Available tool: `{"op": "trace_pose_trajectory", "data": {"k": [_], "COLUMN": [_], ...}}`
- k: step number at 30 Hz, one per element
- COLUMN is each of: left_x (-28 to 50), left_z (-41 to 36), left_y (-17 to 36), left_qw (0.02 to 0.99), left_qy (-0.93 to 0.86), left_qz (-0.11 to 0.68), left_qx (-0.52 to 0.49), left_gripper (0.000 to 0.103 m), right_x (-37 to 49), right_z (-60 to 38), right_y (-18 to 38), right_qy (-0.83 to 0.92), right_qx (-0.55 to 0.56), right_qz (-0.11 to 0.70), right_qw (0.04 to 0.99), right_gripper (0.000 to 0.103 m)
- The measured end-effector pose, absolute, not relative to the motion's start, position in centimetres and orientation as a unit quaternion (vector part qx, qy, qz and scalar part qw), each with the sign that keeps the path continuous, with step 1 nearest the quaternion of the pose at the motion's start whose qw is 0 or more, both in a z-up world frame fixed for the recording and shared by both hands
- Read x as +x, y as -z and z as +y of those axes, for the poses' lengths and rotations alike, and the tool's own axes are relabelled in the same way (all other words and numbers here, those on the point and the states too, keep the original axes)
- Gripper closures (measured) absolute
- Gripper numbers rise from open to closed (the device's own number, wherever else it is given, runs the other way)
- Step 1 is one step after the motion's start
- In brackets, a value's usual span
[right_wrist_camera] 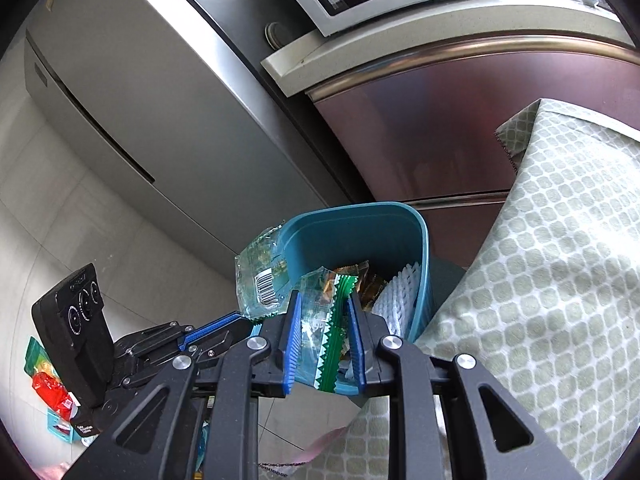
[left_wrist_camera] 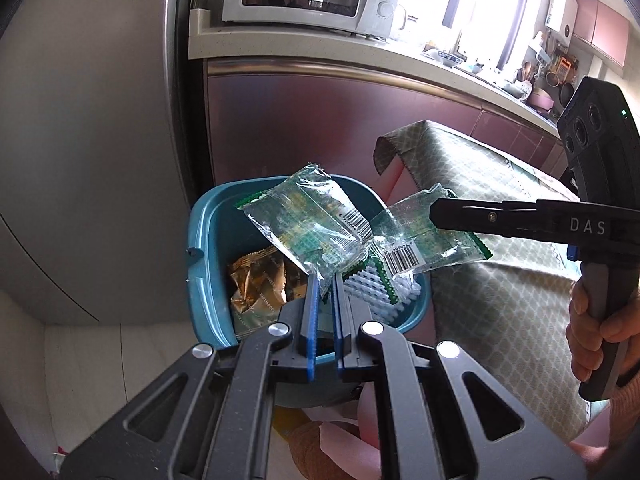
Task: Collect trash
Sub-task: 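Open the left tool over the bin while the right tool releases its wrapper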
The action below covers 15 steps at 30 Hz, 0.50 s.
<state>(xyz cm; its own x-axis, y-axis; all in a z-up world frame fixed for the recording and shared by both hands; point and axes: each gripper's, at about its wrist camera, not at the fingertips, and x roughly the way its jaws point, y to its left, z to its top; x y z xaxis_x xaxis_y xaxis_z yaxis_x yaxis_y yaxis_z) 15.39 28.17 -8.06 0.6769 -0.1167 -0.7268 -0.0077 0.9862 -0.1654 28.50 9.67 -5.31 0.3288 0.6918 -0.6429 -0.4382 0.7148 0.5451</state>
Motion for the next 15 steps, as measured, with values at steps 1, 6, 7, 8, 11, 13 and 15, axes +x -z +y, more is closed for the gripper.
{"op": "trace_pose_trajectory", "data": {"k": [1,6,7,8,11,13,15], "left_x": [15.5,15.9,16.0,16.1,16.5,16.7,16.9], "left_z": [28.3,28.4,28.4,28.4,28.4,28.4,28.4], "left_y": [8.3,9.1,9.2,9.4,9.9,10.3,10.6], "left_qw": [0.912,0.908,0.907,0.906,0.903,0.901,0.899], "left_qy": [0.030,0.025,0.025,0.024,0.022,0.022,0.023], "left_qz": [0.402,0.411,0.413,0.415,0.422,0.426,0.429], "left_qx": [-0.078,-0.078,-0.078,-0.078,-0.079,-0.081,-0.083], "left_gripper": [0.096,0.096,0.096,0.096,0.096,0.096,0.096], "right_x": [28.5,29.1,29.1,29.3,29.6,29.7,29.8], "right_z": [9.8,10.6,10.8,10.9,11.2,11.4,11.6], "right_y": [5.4,5.9,6.0,6.1,6.7,6.9,7.1], "right_qy": [-0.350,-0.345,-0.343,-0.343,-0.338,-0.335,-0.332], "right_qx": [0.137,0.128,0.126,0.125,0.119,0.118,0.116], "right_qz": [0.462,0.471,0.473,0.476,0.485,0.490,0.491], "right_qw": [0.803,0.802,0.802,0.801,0.798,0.796,0.797], "right_gripper": [0.083,0.082,0.082,0.082,0.082,0.082,0.082]}}
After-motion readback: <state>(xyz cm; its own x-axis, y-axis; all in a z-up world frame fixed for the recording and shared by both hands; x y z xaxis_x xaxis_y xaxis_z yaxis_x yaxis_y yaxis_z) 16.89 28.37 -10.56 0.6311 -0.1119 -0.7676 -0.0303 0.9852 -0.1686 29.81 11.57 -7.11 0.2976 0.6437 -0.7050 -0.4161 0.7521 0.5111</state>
